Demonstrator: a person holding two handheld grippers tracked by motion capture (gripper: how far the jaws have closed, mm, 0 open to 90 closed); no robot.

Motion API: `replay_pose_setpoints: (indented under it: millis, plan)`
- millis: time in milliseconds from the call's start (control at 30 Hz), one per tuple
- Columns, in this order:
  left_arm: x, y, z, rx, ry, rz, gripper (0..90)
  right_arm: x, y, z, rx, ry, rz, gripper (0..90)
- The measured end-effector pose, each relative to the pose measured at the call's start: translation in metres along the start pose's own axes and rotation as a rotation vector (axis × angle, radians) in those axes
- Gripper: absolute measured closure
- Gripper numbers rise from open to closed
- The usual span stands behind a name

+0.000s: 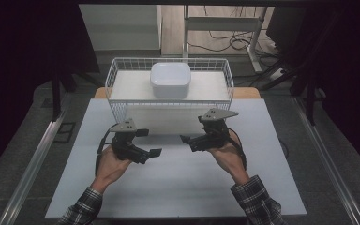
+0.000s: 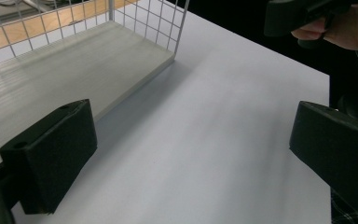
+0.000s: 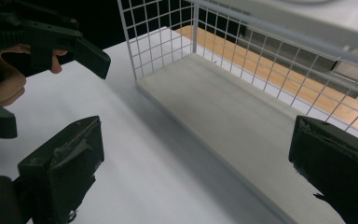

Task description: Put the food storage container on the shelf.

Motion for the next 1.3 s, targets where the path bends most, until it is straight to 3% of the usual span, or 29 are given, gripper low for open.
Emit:
replay_pose_setpoints:
  millis: [100,200,300,400,600,767,1300]
  plan:
    - [-0.003,0.001,-0.008,0.004,0.012,0.016,0.4,-0.002,-0.003,-0.007,0.002,0.002,0.006,2.4]
    - [-0.009,0.003,-0.018,0.013,0.016,0.006,0.3,-0.004,-0.006,-0.016,-0.004,0.001,0.017,1.9]
    - [-0.014,0.002,-0.027,0.01,-0.011,0.01,0.0,-0.008,-0.008,-0.025,0.003,-0.029,0.018,1.3]
    - [-0.016,0.004,-0.033,0.007,-0.007,0.0,0.0,-0.01,-0.009,-0.034,-0.002,-0.041,0.026,1.1]
    - [-0.018,0.01,-0.048,-0.002,-0.042,-0.011,0.0,-0.006,-0.011,-0.05,-0.001,-0.042,0.014,1.0]
    - [-0.013,0.013,-0.055,0.009,-0.037,-0.02,0.0,-0.003,-0.012,-0.06,0.003,-0.048,-0.004,0.9]
    - [0.004,0.017,-0.084,0.009,-0.027,0.065,0.0,0.017,-0.014,-0.094,-0.016,-0.063,-0.05,1.1]
Point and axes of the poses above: each handheld gripper's, and its own axes: x roughly backward along the jaws, z roughly out of its top, y roughly to its right, the point moved 6 cm from there along -x, roughly forward along the jaws, and after that the axes turned 11 degrees about -y, right-handed, at the moved point
